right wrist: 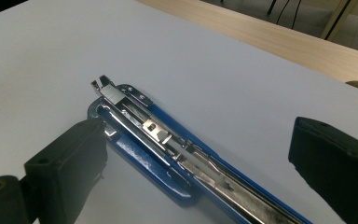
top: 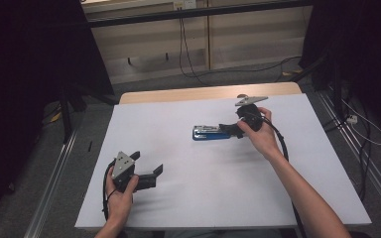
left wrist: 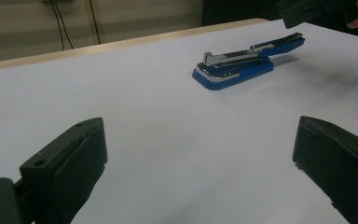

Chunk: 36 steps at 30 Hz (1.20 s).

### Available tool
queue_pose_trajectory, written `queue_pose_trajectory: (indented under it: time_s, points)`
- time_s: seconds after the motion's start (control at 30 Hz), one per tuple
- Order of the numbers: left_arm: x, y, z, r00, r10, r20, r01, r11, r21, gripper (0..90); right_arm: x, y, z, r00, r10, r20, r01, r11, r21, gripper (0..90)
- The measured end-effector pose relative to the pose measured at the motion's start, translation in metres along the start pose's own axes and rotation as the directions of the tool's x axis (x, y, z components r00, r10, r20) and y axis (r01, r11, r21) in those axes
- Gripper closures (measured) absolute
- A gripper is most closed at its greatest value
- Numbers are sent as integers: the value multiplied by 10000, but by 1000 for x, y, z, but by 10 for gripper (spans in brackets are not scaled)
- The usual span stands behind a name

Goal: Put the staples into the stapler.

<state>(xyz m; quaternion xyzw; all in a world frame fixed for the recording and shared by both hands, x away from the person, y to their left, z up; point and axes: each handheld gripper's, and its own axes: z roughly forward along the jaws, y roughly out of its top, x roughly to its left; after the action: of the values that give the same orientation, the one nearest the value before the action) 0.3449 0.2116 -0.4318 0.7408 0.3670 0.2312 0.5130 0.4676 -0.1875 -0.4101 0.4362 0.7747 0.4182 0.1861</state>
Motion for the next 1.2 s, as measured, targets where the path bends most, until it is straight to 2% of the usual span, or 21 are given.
queue_pose_trajectory:
  time_s: [0.13, 0.43, 0.6, 0.77, 0.97, 1.2]
  points:
    - [-1, 0, 1, 10000, 66, 18, -66, 10000, 19, 31, 0, -7, -7, 9995, 185, 241, -180, 9997, -183, 43]
    - [-3, -1, 4, 10000, 59, 69, -61, 9997, 249, 31, 0, -20, -30, 9960, 217, 870, -157, 9974, -697, 44]
    - [-3, -1, 2, 9999, 92, 91, -94, 9998, 197, 31, 0, -29, -40, 9959, 496, 752, -428, 9950, -898, 41]
    - [-2, -1, 3, 10000, -37, -47, 37, 9999, 115, 31, -1, -43, -48, 9938, 428, 1029, -326, 9945, -994, 36]
    - [-4, -1, 2, 10000, 25, 85, -27, 9999, 171, 30, -3, -53, -57, 9901, 380, 1353, -239, 9943, -1041, 35]
    - [-7, 2, 5, 10000, 52, 81, -53, 9999, 154, 29, -10, -62, -63, 9879, 643, 1411, -495, 9931, -1058, 35]
